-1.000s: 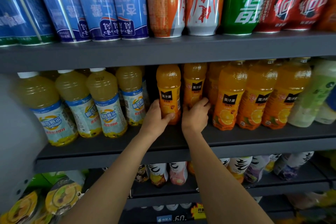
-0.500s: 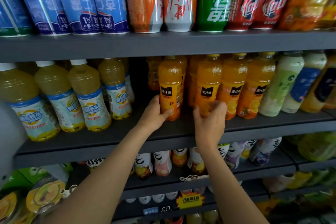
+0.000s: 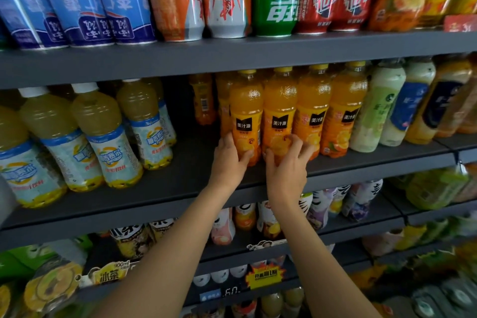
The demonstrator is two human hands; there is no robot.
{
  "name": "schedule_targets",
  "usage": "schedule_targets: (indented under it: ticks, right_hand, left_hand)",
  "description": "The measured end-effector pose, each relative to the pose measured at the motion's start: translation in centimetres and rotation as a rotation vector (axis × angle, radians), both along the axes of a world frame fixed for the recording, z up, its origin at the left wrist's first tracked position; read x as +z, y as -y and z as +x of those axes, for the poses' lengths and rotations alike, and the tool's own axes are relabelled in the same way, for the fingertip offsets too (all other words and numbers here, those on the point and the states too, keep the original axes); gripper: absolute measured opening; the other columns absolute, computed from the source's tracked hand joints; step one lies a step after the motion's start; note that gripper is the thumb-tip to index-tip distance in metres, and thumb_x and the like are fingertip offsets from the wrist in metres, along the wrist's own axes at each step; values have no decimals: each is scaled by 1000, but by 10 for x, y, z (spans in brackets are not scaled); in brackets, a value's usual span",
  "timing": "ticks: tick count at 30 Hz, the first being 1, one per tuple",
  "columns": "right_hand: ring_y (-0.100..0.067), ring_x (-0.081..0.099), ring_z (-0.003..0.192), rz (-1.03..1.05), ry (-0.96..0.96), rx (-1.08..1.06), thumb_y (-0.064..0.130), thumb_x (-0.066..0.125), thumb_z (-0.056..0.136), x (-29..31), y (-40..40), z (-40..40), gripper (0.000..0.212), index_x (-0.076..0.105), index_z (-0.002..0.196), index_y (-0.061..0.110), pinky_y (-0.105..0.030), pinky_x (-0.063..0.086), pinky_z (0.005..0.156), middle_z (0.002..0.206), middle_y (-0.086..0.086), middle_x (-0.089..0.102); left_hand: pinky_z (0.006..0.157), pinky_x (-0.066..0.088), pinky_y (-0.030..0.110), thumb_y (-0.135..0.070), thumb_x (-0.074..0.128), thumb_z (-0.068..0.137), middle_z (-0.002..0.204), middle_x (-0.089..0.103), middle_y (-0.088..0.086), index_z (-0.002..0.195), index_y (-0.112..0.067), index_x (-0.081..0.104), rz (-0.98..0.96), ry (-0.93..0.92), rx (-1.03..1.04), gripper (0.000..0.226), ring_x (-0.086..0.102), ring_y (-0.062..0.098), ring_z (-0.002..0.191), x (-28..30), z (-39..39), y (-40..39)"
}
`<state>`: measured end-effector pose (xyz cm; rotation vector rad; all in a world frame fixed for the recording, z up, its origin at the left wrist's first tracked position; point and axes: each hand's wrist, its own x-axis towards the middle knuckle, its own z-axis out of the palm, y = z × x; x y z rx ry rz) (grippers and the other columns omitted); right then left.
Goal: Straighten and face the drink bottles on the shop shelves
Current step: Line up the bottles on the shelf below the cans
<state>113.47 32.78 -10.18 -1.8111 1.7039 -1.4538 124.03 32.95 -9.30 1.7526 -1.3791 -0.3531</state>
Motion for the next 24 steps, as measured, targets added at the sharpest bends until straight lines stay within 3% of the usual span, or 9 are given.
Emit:
schedule_targets:
  ticks: [5, 8, 12, 16, 19, 21, 24]
  right_hand:
    - [-22, 56, 64, -287, -24, 178, 17, 61, 87, -8, -11, 18, 21, 54, 100, 1, -25, 39, 45, 103, -14, 52]
    - [-15, 52, 69, -351, -39, 273, 26, 50, 87, -6, -13, 39, 22, 57, 92, 5, -22, 40, 47, 94, -9, 55]
    - [-19, 59, 72, -260, -101, 449, 22, 63, 87, -1, -13, 78, 19, 61, 98, 6, -27, 46, 55, 96, -8, 58]
    - [-23, 60, 89, -119, -54, 486, 26, 65, 87, 7, 4, 115, 33, 59, 112, 4, -25, 43, 68, 110, -9, 59]
    - [-26, 58, 100, -30, -3, 464, 26, 64, 88, 12, 24, 139, 40, 54, 118, 2, -27, 45, 76, 115, -13, 58]
    - [-29, 55, 108, 46, 4, 435, 27, 63, 88, 14, 43, 154, 45, 49, 122, 1, -36, 47, 86, 120, -16, 55]
    - [-30, 47, 121, 139, -46, 375, 27, 61, 90, 14, 73, 170, 53, 39, 132, 2, -34, 40, 94, 132, -17, 46]
  left_hand:
    - [104, 40, 38, -29, 61, 88, 143, 36, 8, 144, -11, 26, -125, -5, 79, 68, 39, 21, 131, -1, 16, -18]
    - [97, 45, 33, -20, 56, 92, 133, 44, 11, 135, -5, 38, -265, 19, 254, 50, 48, 19, 119, -1, 36, -33]
    - [88, 42, 24, -11, 56, 90, 118, 49, 14, 120, -1, 48, -428, 116, 418, 33, 52, 21, 107, 3, 67, -55]
    - [99, 38, 34, -15, 56, 91, 126, 48, 15, 128, -4, 46, -221, 355, 316, 40, 44, 28, 120, 1, 86, -62]
    - [101, 35, 33, -18, 51, 94, 135, 44, 12, 138, -9, 37, -53, 451, 236, 48, 38, 26, 127, -5, 91, -58]
    - [93, 41, 33, -17, 48, 95, 132, 49, 10, 138, -13, 40, -12, 454, 240, 44, 45, 25, 122, -5, 98, -54]
    - [84, 48, 34, -16, 49, 94, 119, 61, 8, 125, -16, 56, -2, 492, 217, 31, 58, 22, 107, -3, 112, -50]
